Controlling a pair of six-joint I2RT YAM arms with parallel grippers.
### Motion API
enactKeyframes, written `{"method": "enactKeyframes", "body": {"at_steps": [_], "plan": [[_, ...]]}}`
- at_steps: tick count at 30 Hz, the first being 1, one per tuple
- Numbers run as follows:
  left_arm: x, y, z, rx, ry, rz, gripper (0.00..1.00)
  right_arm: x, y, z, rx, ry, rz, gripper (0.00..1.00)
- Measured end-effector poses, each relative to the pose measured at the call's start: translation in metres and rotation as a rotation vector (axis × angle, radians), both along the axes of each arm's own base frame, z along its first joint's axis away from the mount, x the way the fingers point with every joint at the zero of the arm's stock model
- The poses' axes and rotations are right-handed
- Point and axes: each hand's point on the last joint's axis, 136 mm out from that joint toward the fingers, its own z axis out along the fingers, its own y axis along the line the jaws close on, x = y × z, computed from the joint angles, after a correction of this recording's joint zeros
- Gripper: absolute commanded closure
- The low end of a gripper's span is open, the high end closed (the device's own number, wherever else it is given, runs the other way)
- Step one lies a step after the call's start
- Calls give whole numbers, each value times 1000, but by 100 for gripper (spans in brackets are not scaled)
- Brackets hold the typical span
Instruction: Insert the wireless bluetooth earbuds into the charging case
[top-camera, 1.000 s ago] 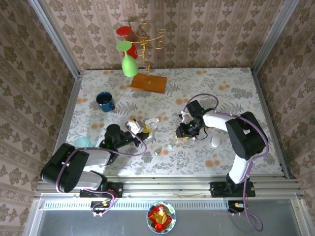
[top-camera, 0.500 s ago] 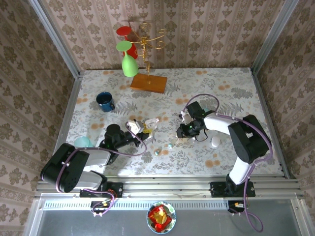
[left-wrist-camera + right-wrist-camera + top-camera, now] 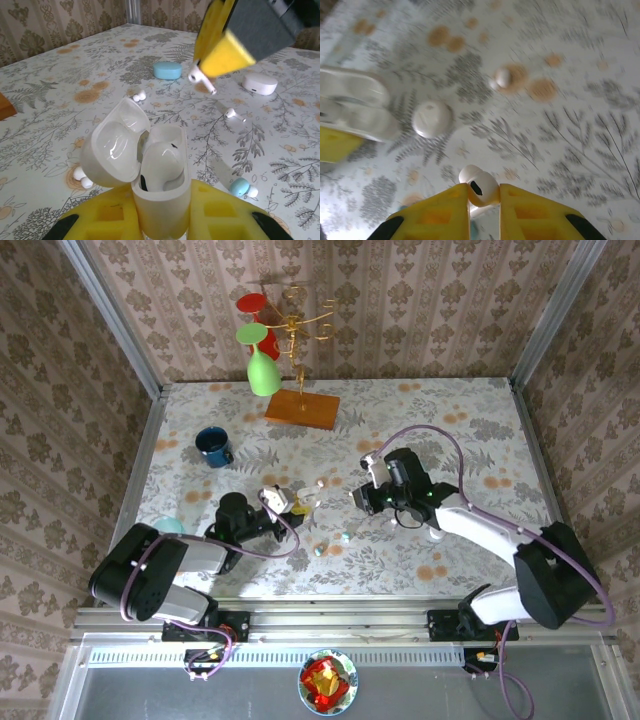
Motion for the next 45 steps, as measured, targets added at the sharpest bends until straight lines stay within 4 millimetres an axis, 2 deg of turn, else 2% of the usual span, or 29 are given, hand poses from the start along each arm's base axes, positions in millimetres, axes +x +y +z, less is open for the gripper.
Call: {"method": "enactKeyframes", "body": {"at_steps": [5, 15, 22, 27, 45], "plan": [[-6, -5, 4, -20, 13, -52, 100, -7, 16, 29, 20, -128, 82, 80], [-15, -15, 20, -75, 36, -147, 100, -25, 40, 37, 6, -191, 195, 79], [-20, -18, 14, -82, 86, -181, 100, -25, 48, 50, 13, -228, 215, 80], [-22, -19, 17, -95, 81, -193, 100, -22, 55, 57, 21, -239, 223, 80], [-21, -19, 23, -118, 77, -196, 100, -23, 61, 36, -12, -185, 241, 80]]}}
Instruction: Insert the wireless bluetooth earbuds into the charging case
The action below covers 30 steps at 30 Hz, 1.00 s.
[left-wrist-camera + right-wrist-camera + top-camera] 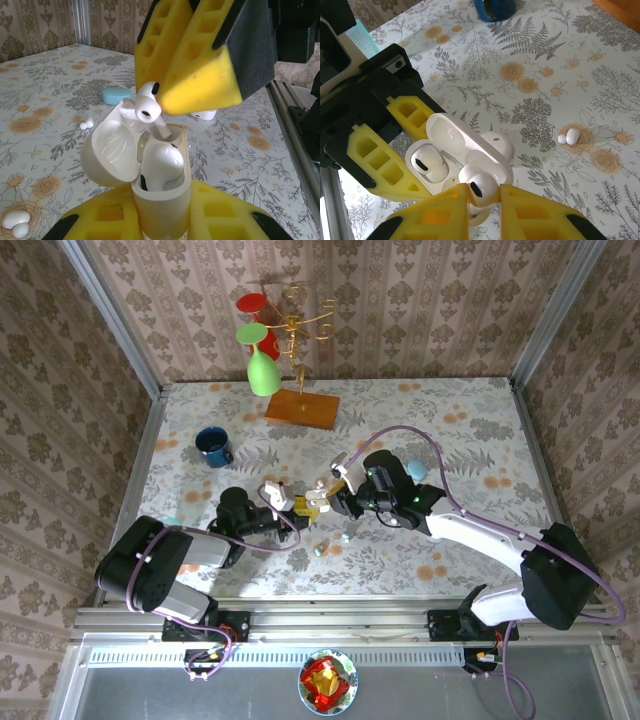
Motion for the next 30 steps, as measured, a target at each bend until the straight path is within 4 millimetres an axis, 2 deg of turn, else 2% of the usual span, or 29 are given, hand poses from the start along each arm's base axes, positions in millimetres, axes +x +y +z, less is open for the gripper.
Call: {"method": "enactKeyframes", "body": {"at_steps": [3, 7, 13, 17, 20, 25, 28, 30], "plan": [[1, 1, 0, -1, 0, 3, 100, -1, 1, -2, -3, 4, 6, 79], [2, 1, 0, -1, 3, 7, 100, 0, 4, -5, -9, 7, 13, 73], [5, 3, 1, -5, -4, 18, 100, 1, 2, -5, -14, 5, 1, 56], [5, 3, 2, -6, -8, 20, 100, 3, -1, 8, 9, -16, -24, 37], [6, 3, 2, -6, -10, 21, 100, 8, -5, 15, 14, -37, -62, 30], [6, 4, 1, -2, -26, 25, 100, 24, -5, 27, 24, -39, -137, 27], [6, 4, 1, -1, -28, 24, 100, 42, -3, 36, 18, -34, -207, 27], [6, 4, 1, 0, -34, 26, 100, 54, -2, 35, -4, -21, -251, 27]]}}
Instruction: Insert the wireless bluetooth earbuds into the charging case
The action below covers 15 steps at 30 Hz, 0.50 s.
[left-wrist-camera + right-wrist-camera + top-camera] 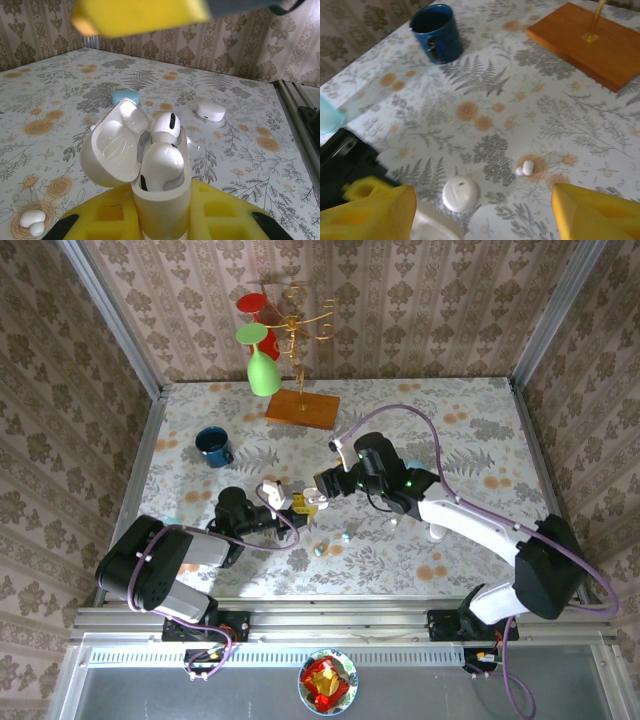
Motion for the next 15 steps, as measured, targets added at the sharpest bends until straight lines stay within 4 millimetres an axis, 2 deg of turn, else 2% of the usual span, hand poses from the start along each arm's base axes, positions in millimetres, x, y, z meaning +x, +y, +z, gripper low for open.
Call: {"method": "enactKeyframes", "body": {"at_steps": [3, 6, 9, 15], "plan": [[-2, 2, 1, 0, -12, 1, 100, 10, 2, -11, -42, 38, -29, 27], [-3, 2, 4, -4, -25, 1, 100, 11, 3, -26, -78, 81, -28, 28], [-5, 3, 1, 3, -15, -1, 100, 7, 3, -35, -99, 112, -11, 28], [-6, 4, -5, 15, 7, 0, 100, -10, 3, -36, -94, 121, 70, 30]]}}
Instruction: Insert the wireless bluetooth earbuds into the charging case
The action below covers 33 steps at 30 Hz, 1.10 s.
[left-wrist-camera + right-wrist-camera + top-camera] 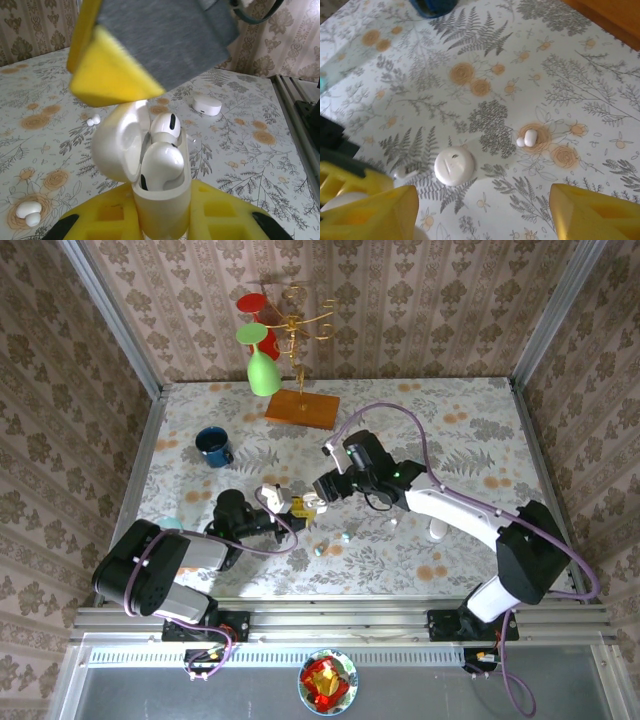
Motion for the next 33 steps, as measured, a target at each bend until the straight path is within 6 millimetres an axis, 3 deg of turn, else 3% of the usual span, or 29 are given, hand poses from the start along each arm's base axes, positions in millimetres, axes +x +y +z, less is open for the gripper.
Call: {"method": "enactKeyframes", "body": {"at_steps": [10, 16, 20, 33], "plan": [[-2, -1, 2, -5, -5, -14, 100, -44, -8, 3, 10, 19, 158, 27], [-9, -4, 7, -18, -12, -66, 100, -72, -15, 19, 67, -109, 311, 21], [-15, -5, 8, -24, -9, -104, 100, -85, -19, 12, 53, -166, 412, 20], [-29, -7, 19, -56, -41, -197, 100, -89, -8, -7, 36, -181, 540, 35]]}}
